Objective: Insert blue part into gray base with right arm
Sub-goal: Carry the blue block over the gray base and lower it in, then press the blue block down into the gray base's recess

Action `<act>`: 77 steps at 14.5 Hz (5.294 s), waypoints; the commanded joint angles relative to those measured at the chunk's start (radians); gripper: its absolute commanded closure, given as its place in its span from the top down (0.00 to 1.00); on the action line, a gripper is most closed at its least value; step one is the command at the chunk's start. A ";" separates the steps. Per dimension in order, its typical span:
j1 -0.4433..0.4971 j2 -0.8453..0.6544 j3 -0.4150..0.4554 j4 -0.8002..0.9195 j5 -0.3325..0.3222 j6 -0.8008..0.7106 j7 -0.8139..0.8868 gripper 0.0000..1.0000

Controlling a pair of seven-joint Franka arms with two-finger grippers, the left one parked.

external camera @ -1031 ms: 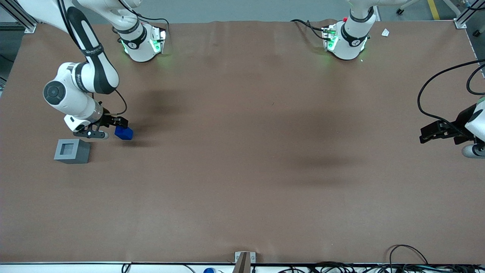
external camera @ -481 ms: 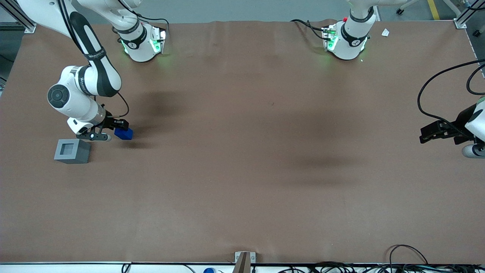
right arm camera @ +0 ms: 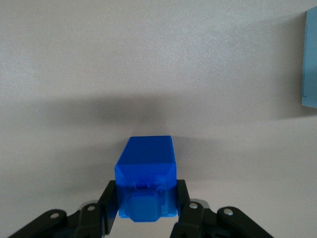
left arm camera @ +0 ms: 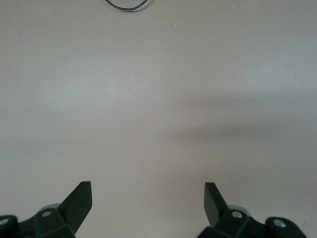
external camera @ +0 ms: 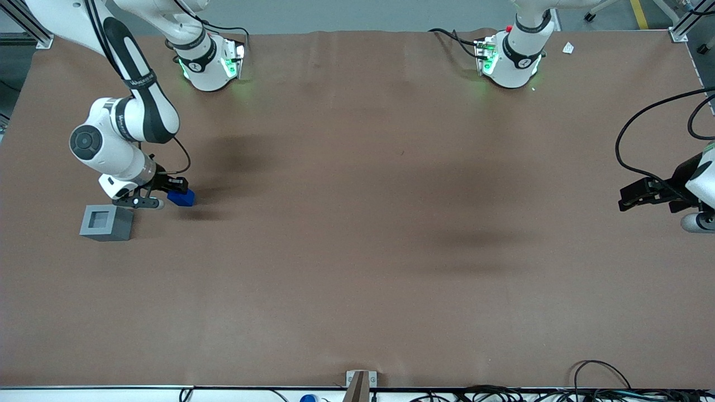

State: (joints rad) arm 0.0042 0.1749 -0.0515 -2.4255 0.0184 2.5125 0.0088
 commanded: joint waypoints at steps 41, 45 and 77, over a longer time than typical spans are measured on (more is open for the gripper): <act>-0.322 0.192 -0.005 0.574 -0.067 -0.402 -0.362 0.08; -0.317 0.192 -0.005 0.576 -0.067 -0.446 -0.363 0.08; -0.319 0.238 -0.005 0.612 -0.078 -0.442 -0.360 0.08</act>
State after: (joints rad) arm -0.3064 0.4066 -0.0648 -1.8268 -0.0424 2.0825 -0.3485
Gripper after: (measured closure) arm 0.493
